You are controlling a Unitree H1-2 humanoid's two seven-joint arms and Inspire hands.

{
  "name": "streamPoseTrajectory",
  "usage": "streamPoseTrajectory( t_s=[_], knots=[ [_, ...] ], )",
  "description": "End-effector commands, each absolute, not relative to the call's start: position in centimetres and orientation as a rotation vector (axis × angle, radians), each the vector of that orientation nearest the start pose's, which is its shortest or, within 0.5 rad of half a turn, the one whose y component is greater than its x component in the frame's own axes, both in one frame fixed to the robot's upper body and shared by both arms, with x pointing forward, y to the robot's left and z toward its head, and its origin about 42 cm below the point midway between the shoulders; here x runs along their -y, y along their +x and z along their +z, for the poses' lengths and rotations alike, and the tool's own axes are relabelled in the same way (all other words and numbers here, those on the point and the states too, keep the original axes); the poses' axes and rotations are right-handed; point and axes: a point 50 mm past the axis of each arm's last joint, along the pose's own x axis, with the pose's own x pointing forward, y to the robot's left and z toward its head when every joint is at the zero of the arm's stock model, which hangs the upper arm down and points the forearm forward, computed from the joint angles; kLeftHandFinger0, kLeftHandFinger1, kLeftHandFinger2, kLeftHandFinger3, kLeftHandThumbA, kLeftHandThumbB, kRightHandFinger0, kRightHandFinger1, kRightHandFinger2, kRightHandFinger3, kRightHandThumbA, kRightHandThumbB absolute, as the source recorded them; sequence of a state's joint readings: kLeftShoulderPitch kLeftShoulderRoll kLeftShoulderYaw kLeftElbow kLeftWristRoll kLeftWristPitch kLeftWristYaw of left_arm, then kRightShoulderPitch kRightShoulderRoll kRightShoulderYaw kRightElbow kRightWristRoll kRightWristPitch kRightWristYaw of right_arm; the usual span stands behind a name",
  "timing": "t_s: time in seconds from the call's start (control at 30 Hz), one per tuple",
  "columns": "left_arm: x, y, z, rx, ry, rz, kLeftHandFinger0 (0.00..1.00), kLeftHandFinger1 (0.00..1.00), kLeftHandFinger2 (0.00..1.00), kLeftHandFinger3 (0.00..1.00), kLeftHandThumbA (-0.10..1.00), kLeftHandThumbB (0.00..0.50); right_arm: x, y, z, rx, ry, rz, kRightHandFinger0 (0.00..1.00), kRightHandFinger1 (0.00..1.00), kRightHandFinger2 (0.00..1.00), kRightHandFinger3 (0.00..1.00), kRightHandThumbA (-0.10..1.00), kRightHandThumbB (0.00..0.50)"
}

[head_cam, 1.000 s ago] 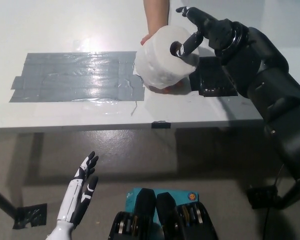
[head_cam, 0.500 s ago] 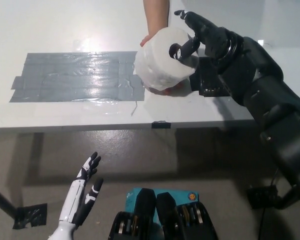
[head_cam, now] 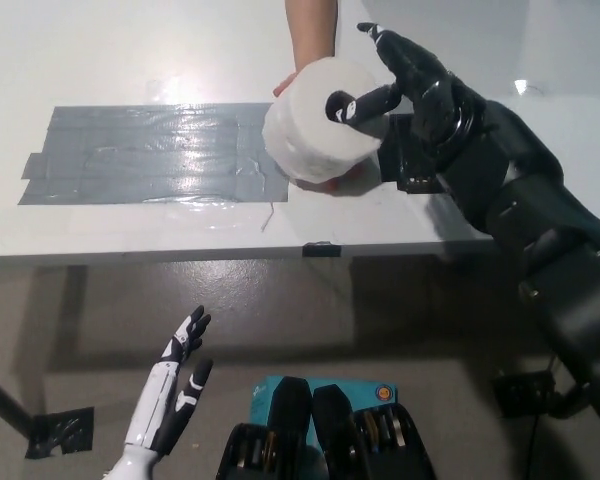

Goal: A person hands over a roll of toilet paper to the robot , and the robot inserts its right thumb into the hole in the centre to grab the roll, and then places it on the balck area on the desk.

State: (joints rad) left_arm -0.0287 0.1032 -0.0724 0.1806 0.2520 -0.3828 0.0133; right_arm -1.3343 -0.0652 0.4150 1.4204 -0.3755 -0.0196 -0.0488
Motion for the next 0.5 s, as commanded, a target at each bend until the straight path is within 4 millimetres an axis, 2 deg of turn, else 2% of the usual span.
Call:
streamPoseTrajectory(
  t_s=[0.0, 0.1, 0.23, 0.47],
  knots=[
    [-21.6, 28.8, 8.8, 0.307, 0.341, -0.143, 1.0, 1.0, 1.0, 1.0, 0.96, 0.205, 9.6, 58.8, 32.1, 0.08, -1.028, 0.253, 1.0, 1.0, 1.0, 1.0, 1.0, 0.314],
    [-21.5, 28.8, 8.8, 0.308, 0.34, -0.145, 1.0, 1.0, 1.0, 1.0, 0.96, 0.21, 9.4, 58.7, 31.7, 0.054, -1.029, 0.274, 1.0, 1.0, 1.0, 1.0, 0.98, 0.333],
    [-21.3, 28.5, 8.7, 0.307, 0.342, -0.15, 1.0, 1.0, 1.0, 1.0, 0.95, 0.192, 8.8, 58.4, 30.4, 0.013, -1.009, 0.3, 1.0, 1.0, 1.0, 1.0, 0.86, 0.323],
    [-21.1, 27.9, 8.4, 0.3, 0.339, -0.147, 1.0, 1.0, 1.0, 1.0, 0.95, 0.197, 7.3, 57.8, 29.5, -0.009, -1.016, 0.336, 1.0, 1.0, 1.0, 1.0, 0.84, 0.323]
  ],
)
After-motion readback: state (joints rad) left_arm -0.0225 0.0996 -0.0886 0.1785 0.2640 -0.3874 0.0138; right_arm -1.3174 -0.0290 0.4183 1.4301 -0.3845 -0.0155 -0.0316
